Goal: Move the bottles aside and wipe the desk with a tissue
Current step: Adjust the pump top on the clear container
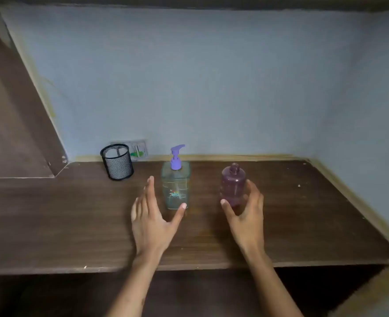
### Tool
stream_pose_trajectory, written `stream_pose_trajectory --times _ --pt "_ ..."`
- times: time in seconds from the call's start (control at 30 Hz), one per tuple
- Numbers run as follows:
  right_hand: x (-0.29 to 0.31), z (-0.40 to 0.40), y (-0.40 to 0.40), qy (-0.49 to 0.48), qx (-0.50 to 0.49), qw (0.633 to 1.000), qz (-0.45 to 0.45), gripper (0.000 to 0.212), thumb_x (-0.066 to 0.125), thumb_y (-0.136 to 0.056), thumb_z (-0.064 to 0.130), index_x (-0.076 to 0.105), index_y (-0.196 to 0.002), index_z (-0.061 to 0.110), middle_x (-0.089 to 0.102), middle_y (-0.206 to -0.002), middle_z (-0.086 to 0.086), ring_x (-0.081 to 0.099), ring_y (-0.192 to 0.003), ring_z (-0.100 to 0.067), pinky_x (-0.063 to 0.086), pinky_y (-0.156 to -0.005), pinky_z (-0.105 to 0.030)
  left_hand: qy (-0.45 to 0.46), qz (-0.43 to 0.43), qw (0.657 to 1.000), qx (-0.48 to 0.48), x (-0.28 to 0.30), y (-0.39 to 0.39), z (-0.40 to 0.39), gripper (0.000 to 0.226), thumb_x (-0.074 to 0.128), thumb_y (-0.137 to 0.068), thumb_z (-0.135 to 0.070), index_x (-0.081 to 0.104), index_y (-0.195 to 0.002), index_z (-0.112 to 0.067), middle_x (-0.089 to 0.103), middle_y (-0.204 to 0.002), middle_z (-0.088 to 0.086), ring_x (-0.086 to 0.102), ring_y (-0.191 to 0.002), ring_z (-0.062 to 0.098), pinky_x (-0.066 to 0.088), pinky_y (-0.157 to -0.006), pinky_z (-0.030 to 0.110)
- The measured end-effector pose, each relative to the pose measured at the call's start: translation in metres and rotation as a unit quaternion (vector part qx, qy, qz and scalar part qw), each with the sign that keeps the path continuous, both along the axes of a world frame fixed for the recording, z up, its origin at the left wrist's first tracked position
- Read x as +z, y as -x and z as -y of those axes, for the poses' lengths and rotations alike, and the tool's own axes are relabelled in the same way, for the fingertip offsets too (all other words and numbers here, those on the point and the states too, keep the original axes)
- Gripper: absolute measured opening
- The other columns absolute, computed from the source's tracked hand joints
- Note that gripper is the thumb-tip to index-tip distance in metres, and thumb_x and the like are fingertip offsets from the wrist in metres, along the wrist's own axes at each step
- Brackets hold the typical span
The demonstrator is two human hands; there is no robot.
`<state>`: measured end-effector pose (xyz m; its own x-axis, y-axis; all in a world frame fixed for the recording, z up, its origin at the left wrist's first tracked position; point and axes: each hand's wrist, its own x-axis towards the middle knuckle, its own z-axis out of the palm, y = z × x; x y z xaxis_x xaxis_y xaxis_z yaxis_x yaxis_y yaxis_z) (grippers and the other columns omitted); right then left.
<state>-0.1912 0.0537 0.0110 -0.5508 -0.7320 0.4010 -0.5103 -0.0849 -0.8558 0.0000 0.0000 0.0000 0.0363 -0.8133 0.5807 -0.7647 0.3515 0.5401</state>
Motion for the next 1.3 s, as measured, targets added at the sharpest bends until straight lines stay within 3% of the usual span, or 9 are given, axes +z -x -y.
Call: stream_pose_trajectory --times 0.27,0.37,0.53,0.7,0.83,0.93,1.0,1.1,1.3 --pt "0.004 0.039 0.026 -0.067 0.012 0.997 0.028 0.090 0.080 -0.076 0.028 0.025 -0.147 0.026 0.044 -0.145 0.004 0.047 -0.126 -0.009 0.038 -0.101 -0.022 -0.015 -0.009 1.000 -0.020 -0.001 0.014 0.022 0.105 0.059 -0.074 -0.069 0.007 -0.151 -0.020 0.033 -0.154 0.004 0.037 -0.138 0.020 0.027 -0.112 0.036" --pt "0.001 0.047 0.030 -0.079 0.004 0.997 0.018 0.085 0.081 -0.073 0.031 0.033 -0.143 0.029 0.050 -0.140 0.006 0.052 -0.123 -0.011 0.044 -0.104 -0.030 -0.018 -0.055 0.998 -0.024 -0.001 0.019 0.028 0.107 0.068 -0.073 -0.064 0.005 -0.150 -0.025 0.031 -0.155 0.003 0.037 -0.139 0.021 0.038 -0.107 0.044" --pt "0.003 0.049 0.029 -0.076 0.001 0.997 0.010 0.082 0.083 -0.072 0.029 0.037 -0.140 0.028 0.053 -0.136 0.005 0.054 -0.121 -0.013 0.046 -0.102 -0.030 -0.002 -0.120 0.992 -0.033 0.001 0.027 0.034 0.098 0.074 -0.069 -0.057 0.023 -0.145 -0.022 0.040 -0.146 0.001 0.048 -0.128 0.025 0.047 -0.097 0.046" --pt "0.018 0.033 0.012 -0.037 -0.046 0.997 -0.051 0.090 0.081 -0.074 0.030 0.027 -0.146 0.021 0.036 -0.145 -0.002 0.040 -0.133 -0.021 0.033 -0.109 -0.033 0.021 -0.144 0.988 -0.056 0.004 0.020 0.037 0.085 0.076 -0.059 -0.042 0.040 -0.132 -0.019 0.056 -0.125 0.001 0.057 -0.105 0.025 0.050 -0.088 0.046" --pt "0.039 0.025 -0.016 0.081 -0.022 0.995 -0.052 0.053 0.075 -0.080 0.028 0.047 -0.125 0.029 0.042 -0.116 0.027 0.053 -0.112 -0.020 0.048 -0.096 -0.042 -0.022 -0.168 0.975 -0.145 0.003 -0.007 0.040 0.084 0.072 -0.054 -0.038 0.039 -0.131 -0.029 0.056 -0.121 -0.007 0.056 -0.104 0.022 0.049 -0.089 0.044" --pt "0.050 0.032 -0.041 0.097 0.042 0.993 -0.050 0.025 0.075 -0.081 0.030 0.063 -0.103 0.028 0.055 -0.105 0.015 0.055 -0.100 -0.003 0.051 -0.087 -0.034 -0.056 -0.170 0.954 -0.242 0.003 -0.031 0.044 0.081 0.073 -0.056 -0.030 0.038 -0.129 -0.034 0.052 -0.123 -0.010 0.056 -0.103 0.021 0.048 -0.092 0.045" --pt "0.053 0.039 -0.057 0.068 0.077 0.994 -0.049 0.022 0.076 -0.080 0.031 0.068 -0.099 0.024 0.062 -0.104 0.010 0.052 -0.098 0.010 0.043 -0.088 -0.017 -0.070 -0.161 0.943 -0.282 0.007 -0.039 0.046 0.080 0.073 -0.058 -0.024 0.038 -0.129 -0.037 0.053 -0.121 -0.009 0.056 -0.100 0.019 0.046 -0.094 0.045" --pt "0.055 0.047 -0.079 0.017 0.115 0.993 -0.026 0.025 0.077 -0.078 0.034 0.068 -0.099 0.024 0.064 -0.105 0.008 0.054 -0.097 0.013 0.037 -0.083 -0.002 -0.058 -0.146 0.935 -0.317 0.012 -0.045 0.045 0.078 0.069 -0.062 -0.020 0.039 -0.133 -0.031 0.044 -0.138 -0.011 0.048 -0.123 0.012 0.039 -0.107 0.037" --pt "0.058 0.060 -0.101 0.007 0.142 0.990 0.007 0.032 0.081 -0.074 0.036 0.068 -0.100 0.024 0.065 -0.105 0.008 0.060 -0.098 0.001 0.047 -0.086 -0.012 -0.034 -0.142 0.934 -0.327 0.007 -0.042 0.034 0.079 0.064 -0.073 0.001 0.033 -0.142 -0.025 0.023 -0.154 -0.007 0.023 -0.142 0.003 0.023 -0.105 0.006"
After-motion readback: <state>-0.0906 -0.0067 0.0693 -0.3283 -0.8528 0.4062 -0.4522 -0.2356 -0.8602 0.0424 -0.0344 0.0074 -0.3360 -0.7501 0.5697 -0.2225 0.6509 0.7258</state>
